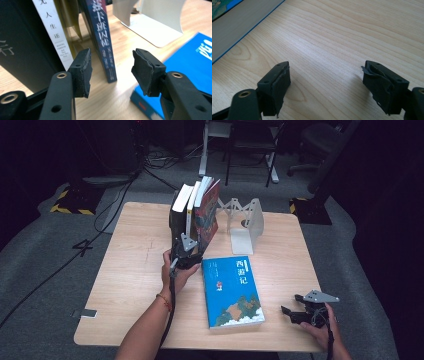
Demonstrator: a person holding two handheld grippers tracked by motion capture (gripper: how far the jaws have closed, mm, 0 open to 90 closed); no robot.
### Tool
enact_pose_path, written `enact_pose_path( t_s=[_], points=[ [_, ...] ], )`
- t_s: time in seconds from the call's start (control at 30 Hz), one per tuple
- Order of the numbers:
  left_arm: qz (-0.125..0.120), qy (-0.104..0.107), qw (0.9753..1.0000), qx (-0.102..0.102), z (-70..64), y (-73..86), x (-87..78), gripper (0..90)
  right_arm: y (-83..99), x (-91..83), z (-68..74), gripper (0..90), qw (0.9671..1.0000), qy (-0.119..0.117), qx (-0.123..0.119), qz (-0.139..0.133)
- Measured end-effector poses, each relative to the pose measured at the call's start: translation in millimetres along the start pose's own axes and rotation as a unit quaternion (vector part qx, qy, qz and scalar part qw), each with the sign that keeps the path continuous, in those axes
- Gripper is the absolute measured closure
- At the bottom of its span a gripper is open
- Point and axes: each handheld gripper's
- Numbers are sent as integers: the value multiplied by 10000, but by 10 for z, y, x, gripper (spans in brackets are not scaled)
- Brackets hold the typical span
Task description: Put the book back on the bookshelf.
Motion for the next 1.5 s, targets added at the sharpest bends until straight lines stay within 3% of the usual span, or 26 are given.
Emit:
enact_pose_path(
  t_s=[0.2, 0.47, 0.5, 0.63, 0.77, 0.87, 0.97, 1.1, 1.13, 1.5],
  points=[
    [16, 185, 9998, -55, 30, 17, -132, 464, 0, 1, -1, 222, 10000, 2, -6, -3],
    [71, 454, 9989, 65, 48, 38, -271, 437, 0, 1, -1, 222, 10000, 3, -4, -3],
    [111, 575, 9982, 109, 40, 49, -307, 422, 0, 0, 1, 222, 10000, 5, 4, 2],
    [237, 644, 9973, 263, 17, 66, -370, 366, 0, 0, 2, 222, 10000, 6, 7, 2],
    [253, 883, 9954, 268, -3, 90, -445, 336, 0, 1, 2, 221, 10000, 7, 5, 2],
    [299, 929, 9947, 325, -16, 92, -479, 316, 0, 1, 1, 221, 10000, 6, 5, 3],
    [361, 1101, 9926, 367, -45, 115, -549, 302, 0, 1, 1, 221, 10000, 5, 4, 3],
    [444, 1131, 9916, 441, -79, 140, -594, 289, 0, 1, 1, 221, 10000, 5, 4, 3],
    [475, 1151, 9907, 551, -95, 161, -631, 286, 0, 1, 1, 221, 10000, 5, 5, 2],
    [627, 1546, 9824, 842, -175, 294, -915, 258, -1, 0, 2, 221, 10000, 4, -15, 4]
  ],
)
Point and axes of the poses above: each handheld gripper's, and its own axes: x roughly forward along the jaws, y roughly out of its underside, z roughly to its left, and after that the axes turned 15 degrees about -z, right-handed
